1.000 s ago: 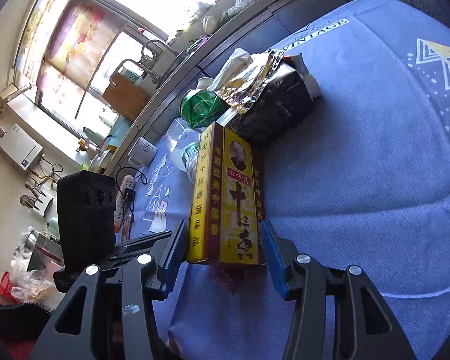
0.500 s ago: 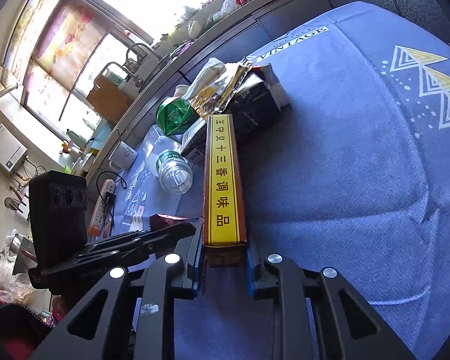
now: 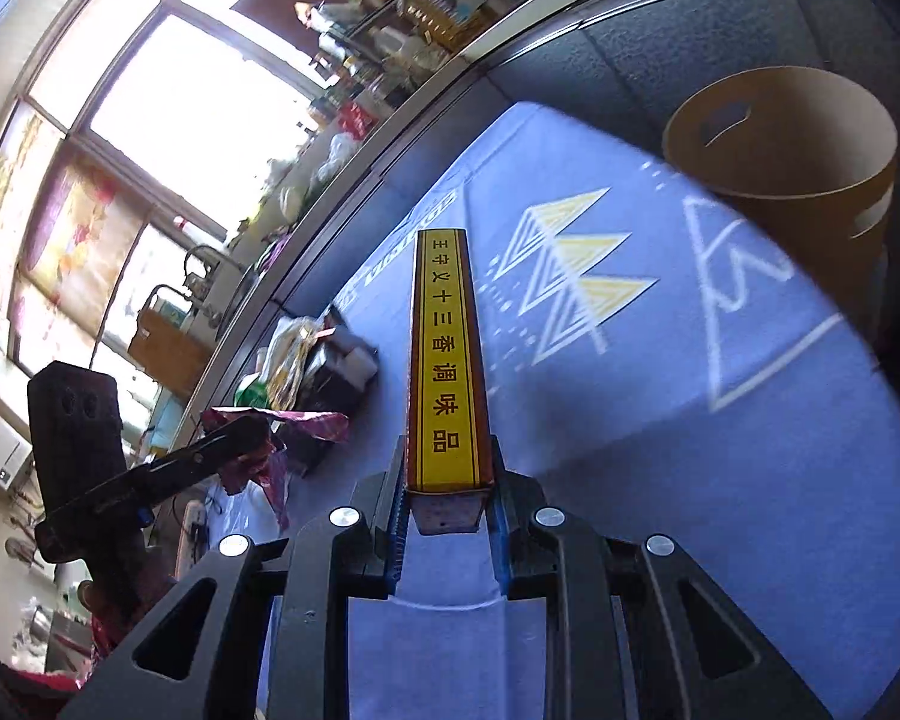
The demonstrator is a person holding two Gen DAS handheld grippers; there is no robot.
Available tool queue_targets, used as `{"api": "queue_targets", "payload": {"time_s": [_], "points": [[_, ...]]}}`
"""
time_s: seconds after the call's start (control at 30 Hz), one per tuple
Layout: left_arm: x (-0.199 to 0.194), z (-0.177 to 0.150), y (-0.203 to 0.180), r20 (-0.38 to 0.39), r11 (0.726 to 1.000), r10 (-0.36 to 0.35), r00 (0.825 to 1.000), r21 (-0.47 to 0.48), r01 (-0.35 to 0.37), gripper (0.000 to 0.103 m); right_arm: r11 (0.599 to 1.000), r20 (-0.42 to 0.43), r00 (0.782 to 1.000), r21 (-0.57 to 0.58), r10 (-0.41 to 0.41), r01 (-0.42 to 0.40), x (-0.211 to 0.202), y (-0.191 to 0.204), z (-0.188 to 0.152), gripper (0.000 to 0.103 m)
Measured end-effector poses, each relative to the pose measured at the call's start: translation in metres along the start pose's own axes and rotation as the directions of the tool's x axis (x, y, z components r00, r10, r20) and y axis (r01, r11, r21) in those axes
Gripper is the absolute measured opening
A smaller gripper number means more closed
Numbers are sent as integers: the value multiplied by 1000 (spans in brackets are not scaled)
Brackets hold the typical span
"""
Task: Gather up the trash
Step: 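Carry the wrapper and box over the wooden bin and open both tools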
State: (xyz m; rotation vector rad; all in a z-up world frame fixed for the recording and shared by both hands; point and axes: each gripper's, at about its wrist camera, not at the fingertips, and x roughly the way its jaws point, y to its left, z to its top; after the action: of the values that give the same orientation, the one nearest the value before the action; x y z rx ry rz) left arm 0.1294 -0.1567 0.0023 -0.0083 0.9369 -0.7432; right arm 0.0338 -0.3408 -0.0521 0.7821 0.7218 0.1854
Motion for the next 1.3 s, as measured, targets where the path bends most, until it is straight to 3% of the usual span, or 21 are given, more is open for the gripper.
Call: {"api": "queue_targets", "payload": {"time_s": [0.1,0.3,0.5,0.53,0.6,0.63,0.67,0.73,0.87,1.07,1.3], "points": [[28,40,-33,2,997,-22,1000,76,21,11,997,76,996,71,-44,39,-21,-29,24,23],[122,120,-103,-29,980,-21,999,197,27,11,975,190,972,198,-140,102,-51,-92,74,23],[214,159,-132,-90,976,28,996,219,-8,17,955,196,955,241,-222,173,-39,-120,115,24],[227,162,-134,-102,976,36,994,219,-13,19,952,193,953,243,-234,184,-38,-126,119,25],[249,167,-134,-127,977,60,990,209,-32,36,948,189,948,241,-256,208,-32,-133,126,30],[252,166,-130,-126,979,71,989,198,-45,53,943,184,942,236,-280,234,-29,-138,130,53],[254,167,-128,-119,982,75,990,182,-52,54,937,190,934,236,-303,256,-29,-142,133,60],[254,165,-127,-123,985,53,991,172,-31,54,932,221,918,234,-329,277,-31,-144,133,60],[250,159,-127,-135,979,53,990,202,-25,54,936,265,911,246,-316,253,-38,-145,125,58],[226,154,-132,-115,979,31,993,202,-7,58,945,285,919,258,-273,201,-51,-132,107,58],[154,120,-127,-54,984,-44,998,173,53,58,971,279,941,197,-190,137,-55,-93,85,56]]}}
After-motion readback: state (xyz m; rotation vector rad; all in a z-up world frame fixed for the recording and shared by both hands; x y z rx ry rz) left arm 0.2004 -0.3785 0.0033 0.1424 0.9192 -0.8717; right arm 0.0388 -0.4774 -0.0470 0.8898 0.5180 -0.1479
